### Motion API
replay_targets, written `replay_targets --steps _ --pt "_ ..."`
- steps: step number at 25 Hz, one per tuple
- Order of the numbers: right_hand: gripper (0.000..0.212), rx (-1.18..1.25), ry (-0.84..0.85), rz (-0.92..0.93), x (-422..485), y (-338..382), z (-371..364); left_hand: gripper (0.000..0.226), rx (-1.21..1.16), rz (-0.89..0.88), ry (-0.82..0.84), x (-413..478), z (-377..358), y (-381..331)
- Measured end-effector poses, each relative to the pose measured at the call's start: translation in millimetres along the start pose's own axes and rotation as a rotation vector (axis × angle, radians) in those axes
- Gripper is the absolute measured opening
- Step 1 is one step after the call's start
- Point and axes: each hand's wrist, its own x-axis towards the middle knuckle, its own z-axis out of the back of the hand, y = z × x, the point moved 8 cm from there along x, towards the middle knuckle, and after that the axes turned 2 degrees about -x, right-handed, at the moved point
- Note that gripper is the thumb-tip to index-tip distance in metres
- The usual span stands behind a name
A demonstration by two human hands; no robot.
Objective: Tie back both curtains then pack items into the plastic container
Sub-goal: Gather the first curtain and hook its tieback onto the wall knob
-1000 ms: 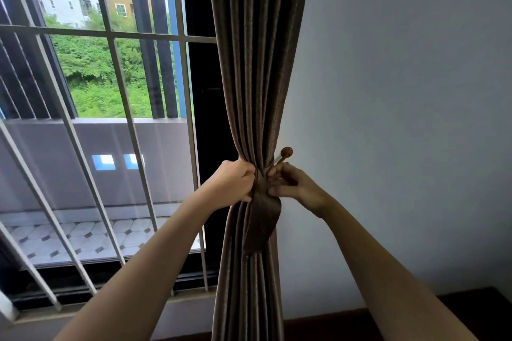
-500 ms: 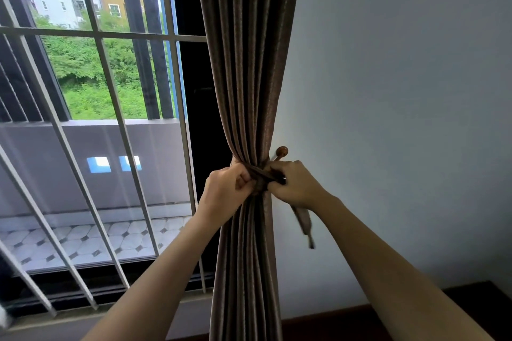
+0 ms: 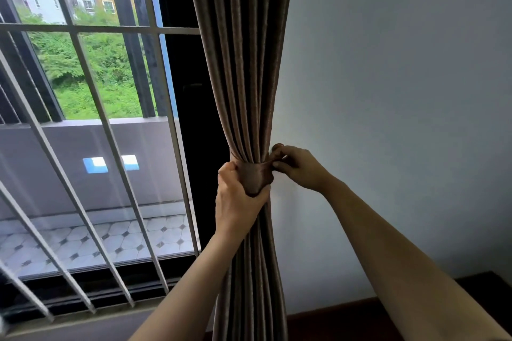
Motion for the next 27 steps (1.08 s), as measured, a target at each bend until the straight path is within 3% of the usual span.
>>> replay_targets --steps 5,7,11,13,19,27 --pt "0.006 0.038 -0.05 -0.115 -3.9 -39.9 8.7 0.065 -0.045 -0.009 -0.065 6.6 12.3 13.1" --pt "0.006 0.311 -0.114 -0.196 -11.8 -60.0 13.1 0.067 -0.05 -0.031 -0.035 13.6 17.9 22.8" --pt "0.013 1.143 -0.262 -0.362 -19.2 -81.9 -9.4 0.066 -0.068 -0.039 0.015 26.4 21.7 35.6" --pt "0.014 1.263 -0.316 -0.37 -17.3 -81.6 -22.6 0.065 -0.064 -0.039 0.024 28.3 23.3 37.9" --pt "0.033 1.04 -0.275 -0.337 -22.3 -72.1 -48.8 0.063 -0.082 -0.024 0.083 32.1 25.8 44.2" --pt "0.031 0.819 -0.466 -0.359 -24.5 -66.0 -39.4 0.063 -0.091 -0.028 0.067 25.4 25.6 36.0"
